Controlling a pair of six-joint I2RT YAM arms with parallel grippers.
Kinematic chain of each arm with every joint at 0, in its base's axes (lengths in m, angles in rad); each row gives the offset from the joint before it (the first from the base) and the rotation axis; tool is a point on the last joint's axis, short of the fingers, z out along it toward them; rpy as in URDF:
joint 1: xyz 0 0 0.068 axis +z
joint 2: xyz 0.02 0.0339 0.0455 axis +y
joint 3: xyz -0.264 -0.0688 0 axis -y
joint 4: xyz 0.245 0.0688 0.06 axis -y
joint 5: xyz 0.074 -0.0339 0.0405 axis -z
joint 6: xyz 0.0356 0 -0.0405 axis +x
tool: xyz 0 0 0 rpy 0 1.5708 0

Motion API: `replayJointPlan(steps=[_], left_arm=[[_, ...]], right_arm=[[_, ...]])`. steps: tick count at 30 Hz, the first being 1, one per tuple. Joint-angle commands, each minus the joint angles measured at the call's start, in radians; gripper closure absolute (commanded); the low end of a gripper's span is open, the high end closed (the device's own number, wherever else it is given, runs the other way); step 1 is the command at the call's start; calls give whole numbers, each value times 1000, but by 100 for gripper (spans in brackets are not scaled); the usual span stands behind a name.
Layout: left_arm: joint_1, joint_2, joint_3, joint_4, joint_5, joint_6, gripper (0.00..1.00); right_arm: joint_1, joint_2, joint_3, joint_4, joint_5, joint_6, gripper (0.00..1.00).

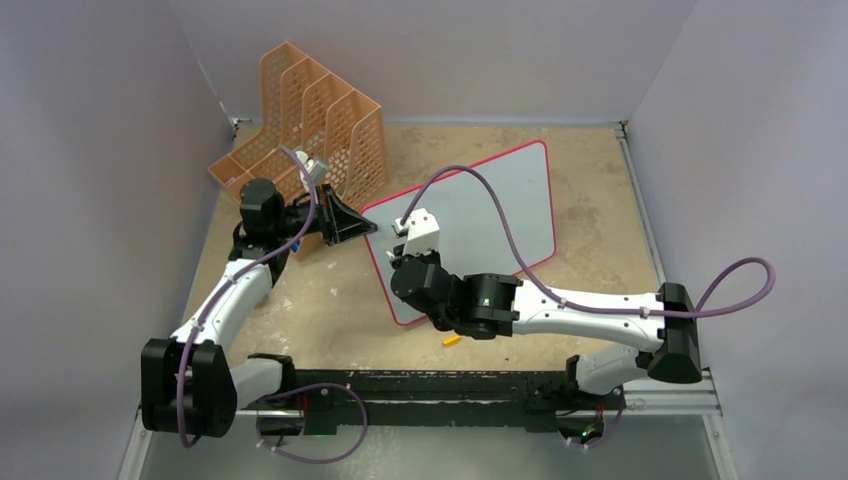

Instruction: Write a sentence on the whiteboard

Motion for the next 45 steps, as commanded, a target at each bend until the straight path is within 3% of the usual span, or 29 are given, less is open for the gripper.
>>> replayJointPlan(steps=[1,20,33,45], left_arm=[[1,-8,20,45,46,46,100],[1,-8,20,44,46,47,100],[3,-7,20,44,48,48,100],[3,-4,21,45,49,46,100]], right_arm=[[5,12,8,-20,18,16,100],[5,26,15,-120,-23,66,100],[5,-76,-3,6,-26,1,100],[5,-42,-22,15,-20,20,100]])
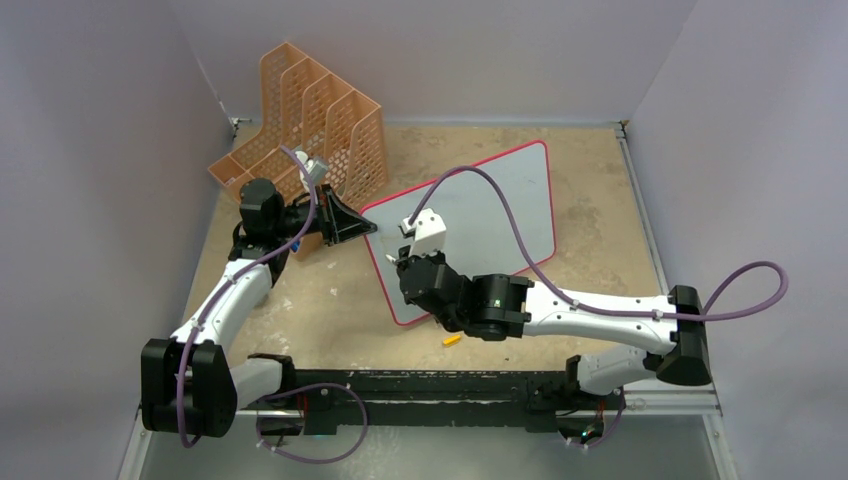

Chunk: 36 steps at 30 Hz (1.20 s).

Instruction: Write a sentence on the whiteboard

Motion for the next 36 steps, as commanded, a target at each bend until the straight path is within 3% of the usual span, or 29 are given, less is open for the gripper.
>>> replayJointPlan(steps=[1,36], left_arm=[[1,-4,22,46,45,40,100],[1,-4,22,45,44,41,100]], right_arm=[[-2,9,-5,23,27,2,100],[-2,41,-19,60,74,8,100]])
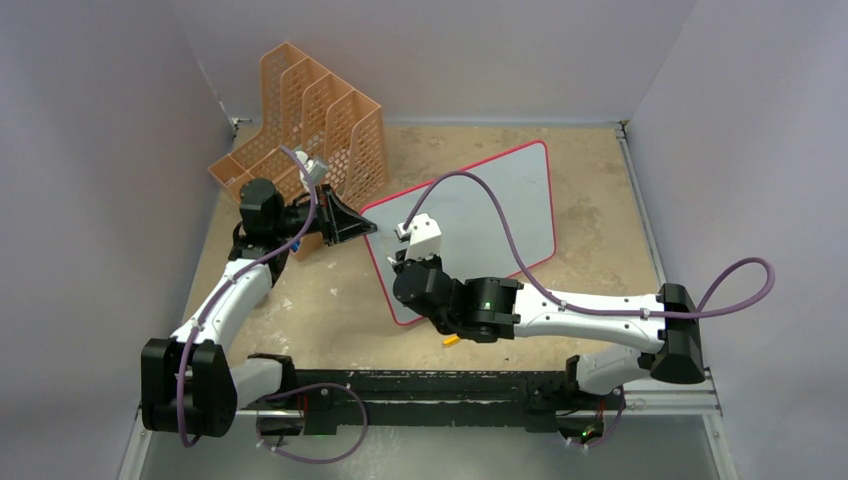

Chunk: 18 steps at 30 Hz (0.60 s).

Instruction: Write a sentence on the whiteboard

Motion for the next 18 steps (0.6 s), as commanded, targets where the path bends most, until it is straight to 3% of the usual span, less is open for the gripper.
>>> replayJointPlan(steps=[1,18], left_arm=[[1,-5,22,45,45,40,100],[1,-3,22,45,48,41,100]], right_arm=[[-2,3,4,38,45,0,100],[-11,17,7,-55,114,53,100]])
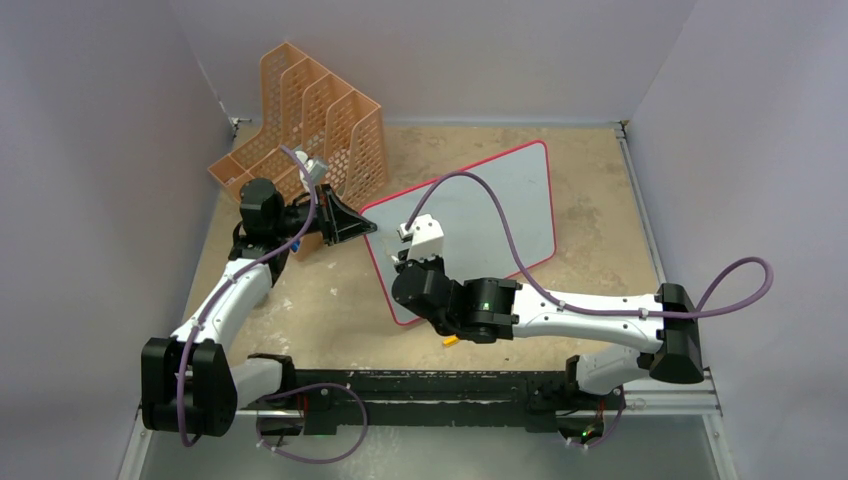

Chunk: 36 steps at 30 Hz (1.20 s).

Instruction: Write a sentence on the whiteboard

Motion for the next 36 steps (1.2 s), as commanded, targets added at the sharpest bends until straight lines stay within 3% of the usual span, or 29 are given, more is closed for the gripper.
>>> replayJointPlan(steps=[1,21,36], left_arm=[[0,-6,22,45,50,40,100],[0,-2,22,46,53,40,100],[3,2,25,42,52,43,100]], right_arm=[[-14,9,6,-43,84,34,100],[-54,-26,-22,-74,105,72,100],[-66,-230,-161,110,-14,-67,100]])
